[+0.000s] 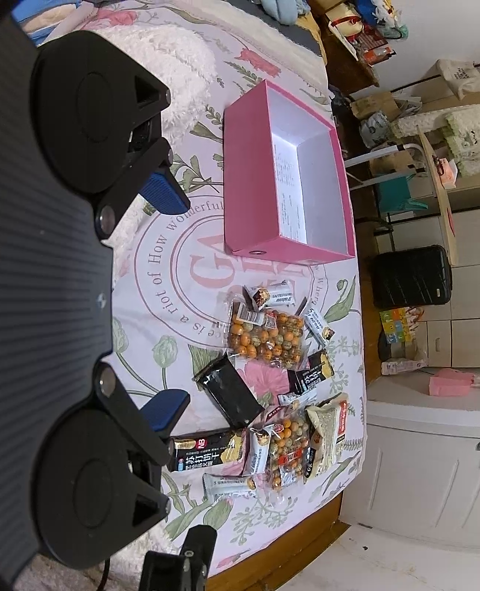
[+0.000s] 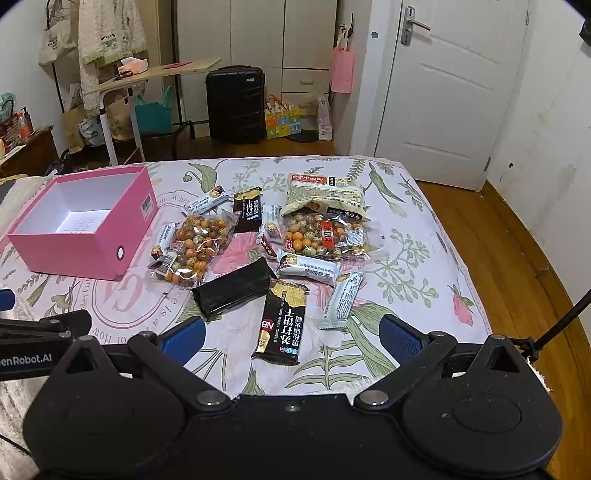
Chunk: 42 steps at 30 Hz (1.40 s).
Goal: Organize snacks
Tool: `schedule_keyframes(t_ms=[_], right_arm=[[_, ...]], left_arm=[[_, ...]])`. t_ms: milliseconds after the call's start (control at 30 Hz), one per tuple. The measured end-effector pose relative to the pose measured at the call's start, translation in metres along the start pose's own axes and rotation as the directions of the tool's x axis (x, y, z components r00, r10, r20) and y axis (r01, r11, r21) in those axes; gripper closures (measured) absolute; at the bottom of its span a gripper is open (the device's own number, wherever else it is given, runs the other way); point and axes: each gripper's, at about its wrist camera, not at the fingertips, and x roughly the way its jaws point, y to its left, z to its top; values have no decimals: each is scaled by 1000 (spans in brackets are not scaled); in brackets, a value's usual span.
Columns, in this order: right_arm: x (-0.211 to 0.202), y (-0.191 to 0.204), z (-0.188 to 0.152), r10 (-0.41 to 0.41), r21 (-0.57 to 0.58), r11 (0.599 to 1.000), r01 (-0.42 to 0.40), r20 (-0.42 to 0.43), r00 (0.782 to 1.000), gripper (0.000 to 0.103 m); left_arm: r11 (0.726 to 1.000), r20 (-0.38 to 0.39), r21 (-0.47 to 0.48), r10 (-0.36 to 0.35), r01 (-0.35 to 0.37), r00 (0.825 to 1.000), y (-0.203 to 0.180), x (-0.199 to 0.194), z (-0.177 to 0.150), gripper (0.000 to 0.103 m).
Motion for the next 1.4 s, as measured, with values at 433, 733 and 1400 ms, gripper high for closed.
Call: schedule_keyframes(t_ms=[433, 733, 1400], right_arm=[[-2, 5, -1, -6, -11, 1000, 6, 17, 1000, 1], [3, 7, -2, 12, -31, 999, -12, 8, 1000, 1], [85, -42, 46, 256, -48, 965, -257, -20, 967, 10]], left_arm=[[1000, 7, 14, 25, -25, 1000, 5, 3, -2, 1], [999, -2, 39, 17, -17, 1000, -1, 6, -3, 1], [914, -119, 359, -157, 190, 980, -36, 81, 35, 2]])
